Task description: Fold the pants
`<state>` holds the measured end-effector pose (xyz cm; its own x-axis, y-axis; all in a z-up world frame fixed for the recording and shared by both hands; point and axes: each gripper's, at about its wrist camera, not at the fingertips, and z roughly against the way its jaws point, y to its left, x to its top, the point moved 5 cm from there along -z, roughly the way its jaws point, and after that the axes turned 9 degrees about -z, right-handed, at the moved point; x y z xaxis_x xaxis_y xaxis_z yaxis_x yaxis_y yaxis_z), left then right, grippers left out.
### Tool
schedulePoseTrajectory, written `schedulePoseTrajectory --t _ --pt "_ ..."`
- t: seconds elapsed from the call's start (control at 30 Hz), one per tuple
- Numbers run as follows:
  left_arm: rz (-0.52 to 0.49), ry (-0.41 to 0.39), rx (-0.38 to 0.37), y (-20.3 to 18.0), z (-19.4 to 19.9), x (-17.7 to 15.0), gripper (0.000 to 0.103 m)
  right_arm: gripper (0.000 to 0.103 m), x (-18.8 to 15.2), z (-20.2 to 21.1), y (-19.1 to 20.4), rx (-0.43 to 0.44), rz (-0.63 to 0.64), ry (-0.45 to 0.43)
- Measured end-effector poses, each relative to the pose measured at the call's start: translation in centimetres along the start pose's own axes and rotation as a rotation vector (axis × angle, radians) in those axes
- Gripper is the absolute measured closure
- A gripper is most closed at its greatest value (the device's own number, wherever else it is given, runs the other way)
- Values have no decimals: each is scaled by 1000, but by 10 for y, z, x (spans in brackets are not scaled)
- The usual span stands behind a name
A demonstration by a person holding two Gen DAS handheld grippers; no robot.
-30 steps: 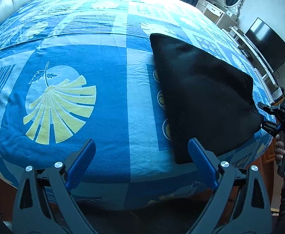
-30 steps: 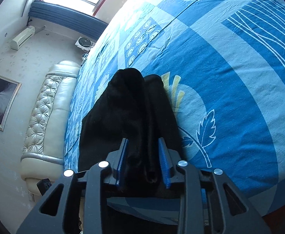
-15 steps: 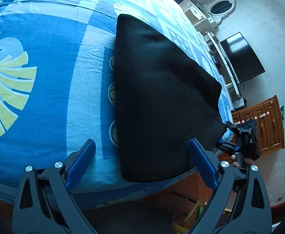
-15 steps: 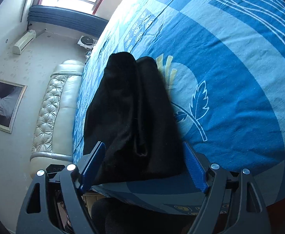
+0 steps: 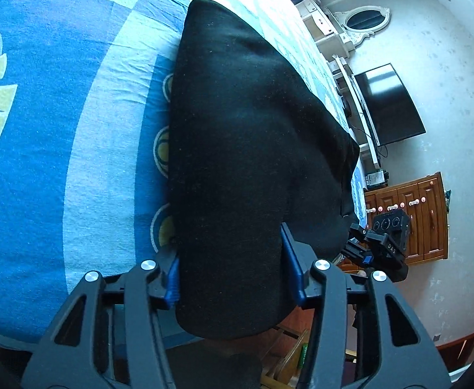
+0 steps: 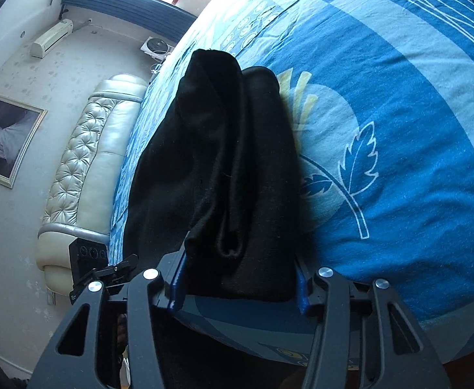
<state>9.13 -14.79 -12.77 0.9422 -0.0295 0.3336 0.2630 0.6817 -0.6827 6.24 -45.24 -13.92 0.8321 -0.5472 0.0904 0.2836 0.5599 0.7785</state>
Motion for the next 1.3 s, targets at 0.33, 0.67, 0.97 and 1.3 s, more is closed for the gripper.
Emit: schedulePoseTrajectory --t 0.33,0.67,0.97,1.3 --pt "-67 -27 116 -5 18 7 66 59 -9 -7 13 17 39 -13" --pt "-30 -63 192 31 67 -8 67 59 -28 -57 51 55 95 73" --pt "17 -104 221 64 111 -25 66 59 -48 -95 80 83 125 141" --pt "26 -109 202 66 112 -26 64 59 -50 -94 78 94 109 131"
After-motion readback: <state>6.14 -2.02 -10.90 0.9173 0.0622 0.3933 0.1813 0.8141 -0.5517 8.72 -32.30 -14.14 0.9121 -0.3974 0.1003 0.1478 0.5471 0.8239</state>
